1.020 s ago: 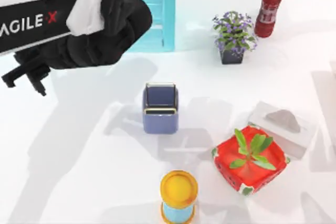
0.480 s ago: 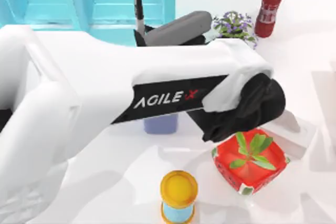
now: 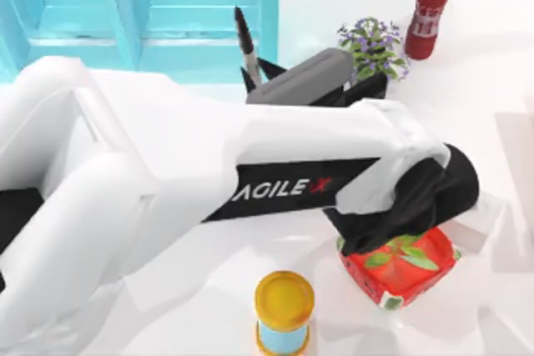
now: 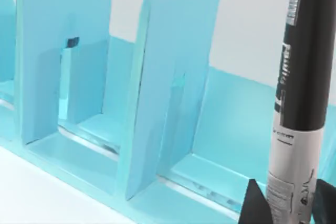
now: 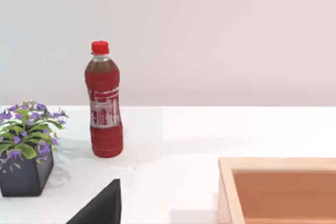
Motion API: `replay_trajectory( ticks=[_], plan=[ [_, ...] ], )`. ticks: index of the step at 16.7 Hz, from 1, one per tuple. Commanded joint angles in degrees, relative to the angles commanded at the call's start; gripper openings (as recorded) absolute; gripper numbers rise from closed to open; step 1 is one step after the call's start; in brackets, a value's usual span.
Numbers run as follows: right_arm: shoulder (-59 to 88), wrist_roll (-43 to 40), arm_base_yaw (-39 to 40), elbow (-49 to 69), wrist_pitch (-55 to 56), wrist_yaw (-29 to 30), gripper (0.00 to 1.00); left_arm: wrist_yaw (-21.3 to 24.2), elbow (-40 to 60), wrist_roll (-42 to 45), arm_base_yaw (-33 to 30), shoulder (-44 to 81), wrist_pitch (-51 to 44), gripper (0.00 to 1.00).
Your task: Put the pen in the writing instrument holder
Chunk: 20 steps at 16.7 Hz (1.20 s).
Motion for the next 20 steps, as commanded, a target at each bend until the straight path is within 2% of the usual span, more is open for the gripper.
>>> replay_trajectory(
  ticks=[1,2,5,11,17,20],
  plan=[
    [0.0,0.0,0.0,0.0,0.0,0.0,1.0,2.87,-5.28,0.16,0.6,-1.23,13.09,0.0],
    [0.0,0.0,0.0,0.0,0.0,0.0,1.0,2.8,-5.18,0.08,0.63,-1.2,12.92,0.0],
    [0.0,0.0,0.0,0.0,0.0,0.0,1.0,1.91,-3.47,-1.66,0.73,-0.46,8.98,0.0],
    [0.0,0.0,0.0,0.0,0.0,0.0,1.0,0.59,1.44,-6.61,0.58,2.02,-5.81,0.0],
    [0.0,0.0,0.0,0.0,0.0,0.0,1.0,-0.22,2.44,-7.59,0.63,2.23,-7.78,0.0],
    [0.0,0.0,0.0,0.0,0.0,0.0,1.0,-0.22,2.44,-7.59,0.63,2.23,-7.78,0.23]
  ],
)
